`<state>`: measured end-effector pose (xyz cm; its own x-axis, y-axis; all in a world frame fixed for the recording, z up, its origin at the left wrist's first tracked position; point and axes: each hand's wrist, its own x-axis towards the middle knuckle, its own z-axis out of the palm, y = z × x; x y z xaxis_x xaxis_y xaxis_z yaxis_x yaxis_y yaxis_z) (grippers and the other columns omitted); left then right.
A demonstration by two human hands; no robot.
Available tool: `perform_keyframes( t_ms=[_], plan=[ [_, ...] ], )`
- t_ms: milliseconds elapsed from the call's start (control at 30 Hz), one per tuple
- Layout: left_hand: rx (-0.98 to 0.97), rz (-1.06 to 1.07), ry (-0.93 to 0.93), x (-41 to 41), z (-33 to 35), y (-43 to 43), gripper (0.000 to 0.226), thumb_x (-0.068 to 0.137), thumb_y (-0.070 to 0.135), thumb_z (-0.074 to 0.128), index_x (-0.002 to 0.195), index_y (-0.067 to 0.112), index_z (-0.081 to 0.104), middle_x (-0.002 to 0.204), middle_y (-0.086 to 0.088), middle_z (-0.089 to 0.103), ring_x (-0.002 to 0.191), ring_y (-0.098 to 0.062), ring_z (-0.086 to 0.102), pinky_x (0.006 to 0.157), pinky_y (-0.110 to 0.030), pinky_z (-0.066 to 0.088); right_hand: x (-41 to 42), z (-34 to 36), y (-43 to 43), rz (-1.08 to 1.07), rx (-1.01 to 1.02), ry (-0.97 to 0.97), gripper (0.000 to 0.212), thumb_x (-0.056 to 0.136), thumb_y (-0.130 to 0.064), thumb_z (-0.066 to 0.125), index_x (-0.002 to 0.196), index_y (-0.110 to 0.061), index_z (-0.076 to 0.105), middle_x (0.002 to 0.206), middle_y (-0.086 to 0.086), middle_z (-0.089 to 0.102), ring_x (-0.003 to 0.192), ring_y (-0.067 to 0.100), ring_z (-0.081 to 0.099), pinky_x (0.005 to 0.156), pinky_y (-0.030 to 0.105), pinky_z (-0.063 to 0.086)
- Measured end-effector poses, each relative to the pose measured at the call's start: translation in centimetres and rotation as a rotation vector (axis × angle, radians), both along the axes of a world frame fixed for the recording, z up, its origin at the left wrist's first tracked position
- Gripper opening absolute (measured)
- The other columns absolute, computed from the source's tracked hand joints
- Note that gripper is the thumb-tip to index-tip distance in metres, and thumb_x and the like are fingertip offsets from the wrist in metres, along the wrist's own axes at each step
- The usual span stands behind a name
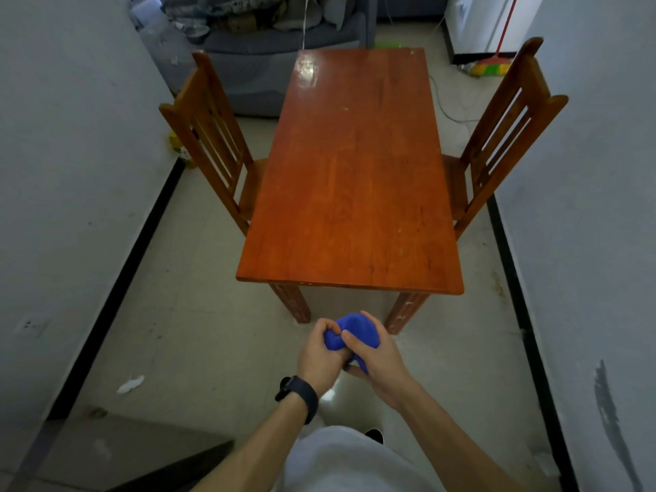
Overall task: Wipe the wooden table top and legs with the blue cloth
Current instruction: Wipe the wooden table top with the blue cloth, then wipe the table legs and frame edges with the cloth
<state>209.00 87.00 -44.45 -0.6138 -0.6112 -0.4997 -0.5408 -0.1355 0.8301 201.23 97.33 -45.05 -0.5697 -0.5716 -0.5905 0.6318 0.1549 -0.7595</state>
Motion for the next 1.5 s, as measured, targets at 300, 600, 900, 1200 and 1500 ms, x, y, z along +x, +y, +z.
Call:
perform_keyframes(
  t_ms=[300,600,900,1200,1500],
  plan=[
    [0.165,-0.294,-0.162,0.5,-2.5,-0.9,0.024,0.083,0.023,0.074,0.105,0.028,0.066,0.119,0.006,0.062,0.096,-0.010,0.064,0.079,-0.027,0.050,-0.8,-3.4,4.0,-0.100,0.213,0.154,0.041,0.082,-0.006,0.073,0.114,-0.031,0.064,0.110,0.002,0.070,0.101,0.025,0.069,0.077,0.053,0.060],
    [-0.074,-0.643,-0.278,-4.6,-6.3,-1.3,0.014,0.097,0.021,0.058,0.108,0.030,0.059,0.110,0.013,0.057,0.102,-0.013,0.059,0.090,-0.029,0.048,-1.5,-3.5,11.9,-0.228,0.520,0.374,0.034,0.087,-0.001,0.066,0.103,-0.030,0.066,0.086,-0.013,0.068,0.085,-0.011,0.062,0.085,0.023,0.050],
    [-0.254,-0.658,-0.309,-8.5,-8.4,4.8,0.033,0.096,0.024,0.057,0.128,0.028,0.054,0.118,0.007,0.060,0.110,-0.016,0.058,0.094,-0.033,0.049,-4.0,-6.8,17.8,-0.086,0.529,0.422,0.042,0.086,-0.006,0.068,0.109,-0.040,0.060,0.107,-0.010,0.066,0.097,-0.006,0.061,0.083,0.013,0.045],
    [-0.402,-0.680,-0.541,-12.4,-16.4,10.6,0.031,0.096,0.034,0.053,0.126,0.032,0.056,0.131,0.002,0.056,0.120,-0.019,0.050,0.101,-0.037,0.045,-12.8,-16.5,23.2,0.166,0.475,0.571,0.052,0.085,-0.017,0.072,0.130,-0.037,0.056,0.126,-0.011,0.053,0.112,0.007,0.055,0.095,0.016,0.039],
    [-0.294,-0.455,-0.358,-19.0,-26.8,8.7,0.033,0.099,0.030,0.052,0.132,0.032,0.052,0.136,0.005,0.053,0.122,-0.014,0.050,0.096,-0.023,0.038,-17.1,-26.0,20.2,0.020,0.425,0.682,0.056,0.085,-0.021,0.071,0.129,-0.037,0.040,0.123,-0.021,0.049,0.109,-0.001,0.054,0.087,0.016,0.044]
  ],
)
